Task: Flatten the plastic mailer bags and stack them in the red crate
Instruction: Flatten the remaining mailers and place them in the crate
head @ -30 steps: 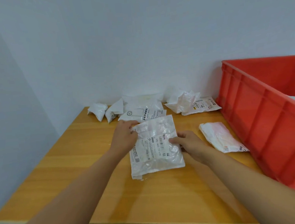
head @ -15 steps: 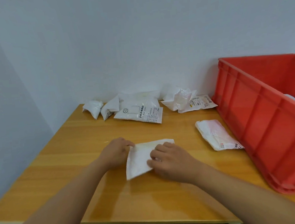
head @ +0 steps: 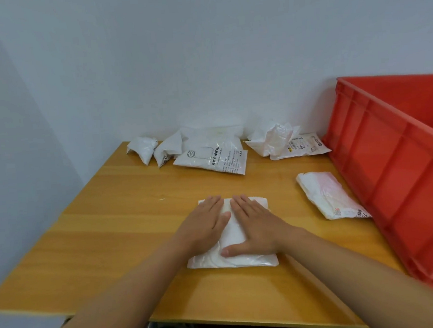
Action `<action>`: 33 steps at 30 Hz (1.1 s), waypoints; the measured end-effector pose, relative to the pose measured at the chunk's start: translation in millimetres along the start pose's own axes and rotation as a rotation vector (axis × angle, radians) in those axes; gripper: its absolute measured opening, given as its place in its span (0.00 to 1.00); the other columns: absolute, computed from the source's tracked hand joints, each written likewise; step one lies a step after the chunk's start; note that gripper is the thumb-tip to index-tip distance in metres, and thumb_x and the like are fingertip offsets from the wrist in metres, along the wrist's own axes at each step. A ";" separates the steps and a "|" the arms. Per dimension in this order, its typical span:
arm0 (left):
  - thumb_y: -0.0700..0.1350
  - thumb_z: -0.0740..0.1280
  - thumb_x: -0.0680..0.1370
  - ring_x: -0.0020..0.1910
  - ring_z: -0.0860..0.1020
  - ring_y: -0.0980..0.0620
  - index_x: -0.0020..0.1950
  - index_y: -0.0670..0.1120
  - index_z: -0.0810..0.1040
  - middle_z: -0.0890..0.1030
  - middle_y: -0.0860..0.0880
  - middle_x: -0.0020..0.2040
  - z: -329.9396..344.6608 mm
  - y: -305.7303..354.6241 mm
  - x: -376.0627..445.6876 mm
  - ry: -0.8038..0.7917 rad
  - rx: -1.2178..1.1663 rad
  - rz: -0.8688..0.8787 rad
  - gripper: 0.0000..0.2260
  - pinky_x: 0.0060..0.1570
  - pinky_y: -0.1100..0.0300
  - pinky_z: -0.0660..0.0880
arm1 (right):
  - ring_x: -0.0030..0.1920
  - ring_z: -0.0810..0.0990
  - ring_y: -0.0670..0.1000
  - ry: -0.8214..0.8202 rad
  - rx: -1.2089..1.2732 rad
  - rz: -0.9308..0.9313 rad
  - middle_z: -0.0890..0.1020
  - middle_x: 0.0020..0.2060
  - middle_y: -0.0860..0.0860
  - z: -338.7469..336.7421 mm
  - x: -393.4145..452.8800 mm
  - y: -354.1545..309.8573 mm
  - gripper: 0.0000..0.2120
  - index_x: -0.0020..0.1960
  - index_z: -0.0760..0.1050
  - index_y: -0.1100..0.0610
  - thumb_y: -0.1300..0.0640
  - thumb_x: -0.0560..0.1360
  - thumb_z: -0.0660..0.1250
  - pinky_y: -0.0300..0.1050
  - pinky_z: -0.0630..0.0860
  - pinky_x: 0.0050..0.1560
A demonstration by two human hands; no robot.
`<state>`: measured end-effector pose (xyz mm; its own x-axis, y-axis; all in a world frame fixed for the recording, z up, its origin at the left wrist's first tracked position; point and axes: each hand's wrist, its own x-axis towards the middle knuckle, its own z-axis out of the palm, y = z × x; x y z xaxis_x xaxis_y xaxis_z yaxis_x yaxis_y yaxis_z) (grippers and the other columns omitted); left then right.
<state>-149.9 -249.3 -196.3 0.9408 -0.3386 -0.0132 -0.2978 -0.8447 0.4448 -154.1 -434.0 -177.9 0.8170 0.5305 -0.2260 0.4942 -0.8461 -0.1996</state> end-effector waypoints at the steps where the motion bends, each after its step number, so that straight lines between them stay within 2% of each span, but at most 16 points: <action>1: 0.55 0.48 0.85 0.80 0.46 0.54 0.81 0.44 0.51 0.50 0.48 0.81 4.7 -1.3 -0.1 -0.014 0.037 0.001 0.27 0.76 0.60 0.42 | 0.78 0.33 0.48 0.001 0.013 0.008 0.36 0.80 0.51 3.4 1.6 1.5 0.67 0.80 0.35 0.58 0.16 0.57 0.47 0.47 0.36 0.78; 5: 0.61 0.45 0.83 0.80 0.44 0.53 0.81 0.44 0.48 0.49 0.47 0.81 18.2 -7.4 -1.2 0.000 0.105 0.016 0.31 0.77 0.59 0.41 | 0.79 0.34 0.47 0.038 0.028 0.001 0.37 0.80 0.51 13.4 6.3 2.9 0.66 0.80 0.36 0.58 0.16 0.57 0.46 0.46 0.36 0.77; 7: 0.66 0.38 0.77 0.80 0.45 0.52 0.81 0.45 0.49 0.50 0.46 0.81 20.9 -9.3 -1.4 0.023 0.137 0.046 0.37 0.76 0.59 0.40 | 0.79 0.35 0.47 0.053 0.033 -0.007 0.38 0.80 0.52 16.6 8.0 3.6 0.66 0.81 0.36 0.58 0.16 0.58 0.46 0.46 0.36 0.77; 9: 0.66 0.35 0.74 0.80 0.46 0.51 0.81 0.46 0.50 0.51 0.45 0.81 23.9 -11.6 -0.4 0.037 0.146 0.062 0.40 0.75 0.59 0.40 | 0.79 0.35 0.47 0.060 0.044 -0.010 0.38 0.80 0.51 18.1 8.3 3.9 0.64 0.81 0.36 0.58 0.17 0.60 0.49 0.45 0.35 0.76; 14: 0.66 0.34 0.74 0.80 0.48 0.50 0.81 0.46 0.51 0.53 0.45 0.81 30.7 -16.5 3.4 0.049 0.178 0.064 0.40 0.78 0.54 0.45 | 0.79 0.35 0.47 0.049 0.042 -0.013 0.37 0.80 0.51 21.0 9.9 4.7 0.59 0.81 0.35 0.57 0.22 0.67 0.56 0.45 0.35 0.77; 20: 0.67 0.35 0.74 0.80 0.46 0.50 0.81 0.46 0.51 0.51 0.44 0.81 32.9 -18.4 4.6 0.035 0.182 0.058 0.40 0.78 0.52 0.45 | 0.78 0.33 0.47 0.030 0.045 -0.016 0.36 0.80 0.52 24.8 12.7 6.0 0.61 0.80 0.34 0.57 0.18 0.62 0.47 0.46 0.34 0.77; 25: 0.68 0.34 0.74 0.80 0.44 0.51 0.81 0.47 0.49 0.48 0.46 0.81 33.3 -17.7 3.6 0.006 0.184 0.043 0.40 0.78 0.51 0.45 | 0.78 0.33 0.48 0.037 0.043 -0.021 0.36 0.80 0.52 28.1 14.5 6.9 0.62 0.80 0.34 0.57 0.18 0.61 0.46 0.47 0.34 0.77; 28: 0.66 0.37 0.77 0.80 0.43 0.52 0.81 0.47 0.47 0.47 0.46 0.82 32.2 -16.2 0.9 -0.010 0.183 0.036 0.37 0.78 0.51 0.44 | 0.78 0.32 0.48 0.021 0.046 -0.021 0.36 0.80 0.52 27.8 13.4 5.7 0.62 0.80 0.34 0.57 0.18 0.61 0.46 0.47 0.34 0.77; 33: 0.66 0.37 0.77 0.79 0.51 0.52 0.81 0.51 0.53 0.54 0.49 0.81 30.9 -12.7 -4.2 0.070 0.187 0.010 0.36 0.77 0.52 0.48 | 0.78 0.32 0.47 -0.048 0.041 -0.060 0.35 0.80 0.51 15.9 13.2 11.3 0.63 0.80 0.34 0.57 0.18 0.62 0.51 0.46 0.35 0.77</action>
<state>-155.1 -250.0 -229.6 0.9446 -0.3234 0.0558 -0.3262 -0.9060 0.2699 -142.4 -435.8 -198.3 0.7703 0.5832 -0.2577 0.5290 -0.8102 -0.2525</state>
